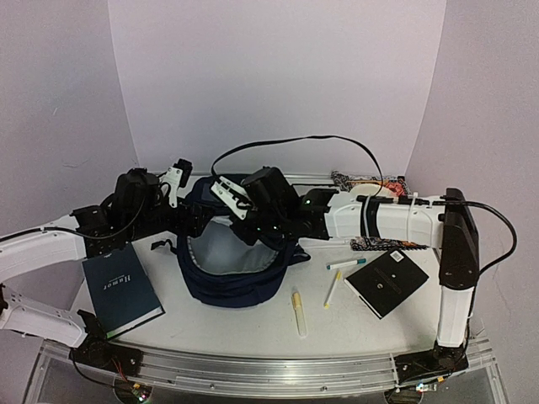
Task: Pack the student bag
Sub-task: Pass from the right arm to the left
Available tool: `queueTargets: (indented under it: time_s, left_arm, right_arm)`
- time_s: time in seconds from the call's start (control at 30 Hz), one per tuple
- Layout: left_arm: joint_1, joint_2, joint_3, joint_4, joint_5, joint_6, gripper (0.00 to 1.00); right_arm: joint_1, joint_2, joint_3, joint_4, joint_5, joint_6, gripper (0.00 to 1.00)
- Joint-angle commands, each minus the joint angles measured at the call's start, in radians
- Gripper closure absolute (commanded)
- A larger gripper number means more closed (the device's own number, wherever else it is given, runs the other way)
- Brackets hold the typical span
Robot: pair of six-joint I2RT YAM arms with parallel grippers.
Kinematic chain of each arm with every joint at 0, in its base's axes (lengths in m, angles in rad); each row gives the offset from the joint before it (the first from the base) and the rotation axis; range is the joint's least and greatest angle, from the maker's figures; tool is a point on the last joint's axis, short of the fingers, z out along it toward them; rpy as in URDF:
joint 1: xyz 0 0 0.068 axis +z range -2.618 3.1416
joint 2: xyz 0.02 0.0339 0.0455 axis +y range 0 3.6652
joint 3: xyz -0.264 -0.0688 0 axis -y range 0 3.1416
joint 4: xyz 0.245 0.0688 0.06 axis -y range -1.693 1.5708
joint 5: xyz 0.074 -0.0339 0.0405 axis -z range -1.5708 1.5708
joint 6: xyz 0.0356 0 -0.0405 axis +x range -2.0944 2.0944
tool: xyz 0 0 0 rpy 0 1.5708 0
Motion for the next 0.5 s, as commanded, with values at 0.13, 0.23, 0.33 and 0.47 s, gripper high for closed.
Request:
queueTargets:
  time_s: [0.13, 0.23, 0.33, 0.47]
  left_arm:
    - [0.01, 0.042, 0.128, -0.104, 0.096, 0.369, 0.13]
    - [0.018, 0.048, 0.124, -0.109, 0.158, 0.467, 0.13]
    - [0.029, 0.054, 0.11, -0.108, 0.219, 0.57, 0.13]
    - [0.084, 0.066, 0.121, -0.105, 0.294, 0.644, 0.13]
  right_arm:
    - [-0.035, -0.079, -0.036, 0.027, -0.031, -0.056, 1.0]
    - [-0.046, -0.089, -0.042, 0.027, -0.044, -0.063, 1.0]
    - [-0.059, -0.109, -0.059, 0.027, -0.067, -0.06, 1.0]
    - [-0.073, -0.135, -0.078, 0.028, -0.087, -0.06, 1.0]
